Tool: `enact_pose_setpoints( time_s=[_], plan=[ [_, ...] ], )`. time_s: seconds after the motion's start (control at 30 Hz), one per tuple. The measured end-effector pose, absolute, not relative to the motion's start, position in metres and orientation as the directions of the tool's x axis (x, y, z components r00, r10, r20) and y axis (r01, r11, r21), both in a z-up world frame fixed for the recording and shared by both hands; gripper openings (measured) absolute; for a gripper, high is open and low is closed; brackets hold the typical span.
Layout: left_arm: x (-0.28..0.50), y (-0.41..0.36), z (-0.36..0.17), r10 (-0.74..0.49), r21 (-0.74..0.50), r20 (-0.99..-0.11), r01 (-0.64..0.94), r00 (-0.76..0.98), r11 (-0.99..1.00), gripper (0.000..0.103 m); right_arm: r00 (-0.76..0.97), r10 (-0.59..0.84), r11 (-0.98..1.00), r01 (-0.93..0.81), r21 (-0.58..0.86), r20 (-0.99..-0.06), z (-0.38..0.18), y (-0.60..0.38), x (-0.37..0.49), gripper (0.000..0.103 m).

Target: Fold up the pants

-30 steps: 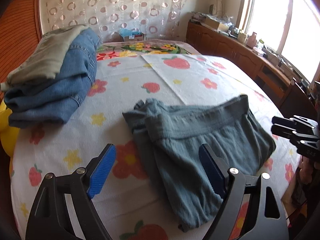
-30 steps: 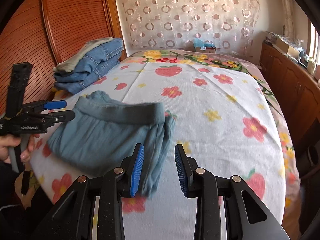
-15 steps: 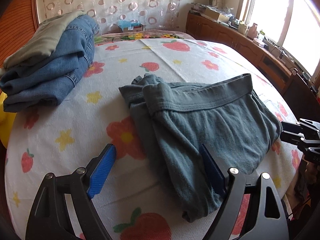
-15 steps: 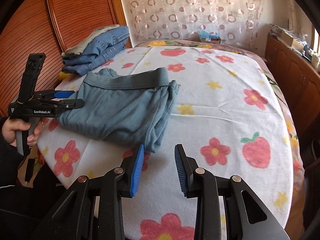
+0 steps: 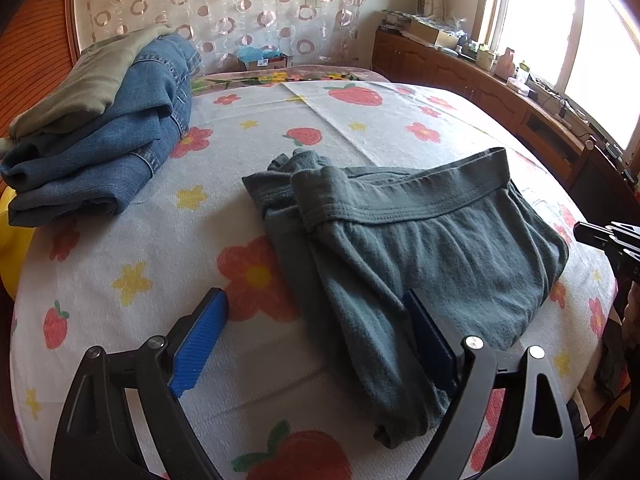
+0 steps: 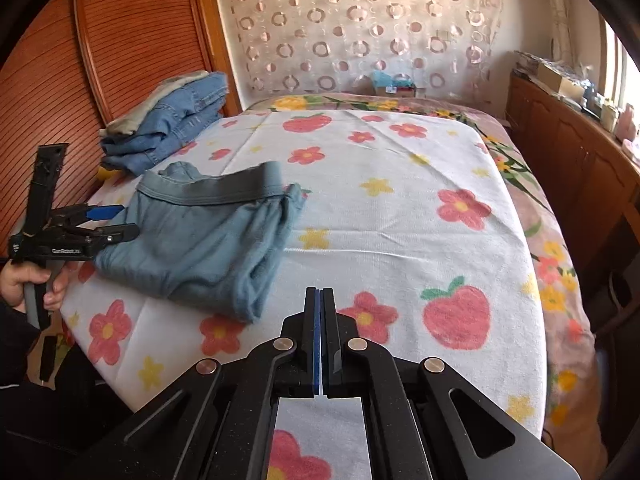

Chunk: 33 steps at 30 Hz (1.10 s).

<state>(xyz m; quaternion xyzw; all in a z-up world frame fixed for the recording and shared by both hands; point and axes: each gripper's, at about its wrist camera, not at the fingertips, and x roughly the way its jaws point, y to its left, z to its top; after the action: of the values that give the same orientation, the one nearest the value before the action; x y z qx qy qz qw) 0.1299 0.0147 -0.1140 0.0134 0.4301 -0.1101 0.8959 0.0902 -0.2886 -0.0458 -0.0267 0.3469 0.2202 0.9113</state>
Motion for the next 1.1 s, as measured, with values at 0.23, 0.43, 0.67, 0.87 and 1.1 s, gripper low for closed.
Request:
enact_pose_setpoints(
  time_s=[0.23, 0.43, 0.67, 0.87, 1.1],
  plan=[
    [0.13, 0.015, -0.114, -0.186, -0.07, -0.772, 0.21, 0.608, 0.975, 0.089, 0.632, 0.437, 0.871, -0.476, 0.125, -0.64, -0.057, -0.269, 0.083, 0.023],
    [0.129, 0.015, -0.114, -0.187, -0.07, -0.771, 0.211, 0.608, 0.975, 0.09, 0.604, 0.458, 0.854, -0.503, 0.135, -0.652, -0.065, -0.257, 0.088, 0.03],
    [0.13, 0.015, -0.114, -0.186, -0.07, -0.772, 0.211, 0.608, 0.975, 0.09, 0.592, 0.48, 0.838, -0.528, 0.138, -0.647, -0.065, -0.26, 0.092, 0.004],
    [0.13, 0.014, -0.115, -0.187, -0.07, -0.772, 0.211, 0.608, 0.975, 0.09, 0.611, 0.46, 0.856, -0.499, 0.137, -0.644, -0.063, -0.268, 0.092, 0.003],
    [0.13, 0.015, -0.115, -0.187, -0.069, -0.772, 0.211, 0.608, 0.975, 0.09, 0.595, 0.484, 0.84, -0.521, 0.151, -0.641, -0.059, -0.262, 0.085, 0.004]
  ],
)
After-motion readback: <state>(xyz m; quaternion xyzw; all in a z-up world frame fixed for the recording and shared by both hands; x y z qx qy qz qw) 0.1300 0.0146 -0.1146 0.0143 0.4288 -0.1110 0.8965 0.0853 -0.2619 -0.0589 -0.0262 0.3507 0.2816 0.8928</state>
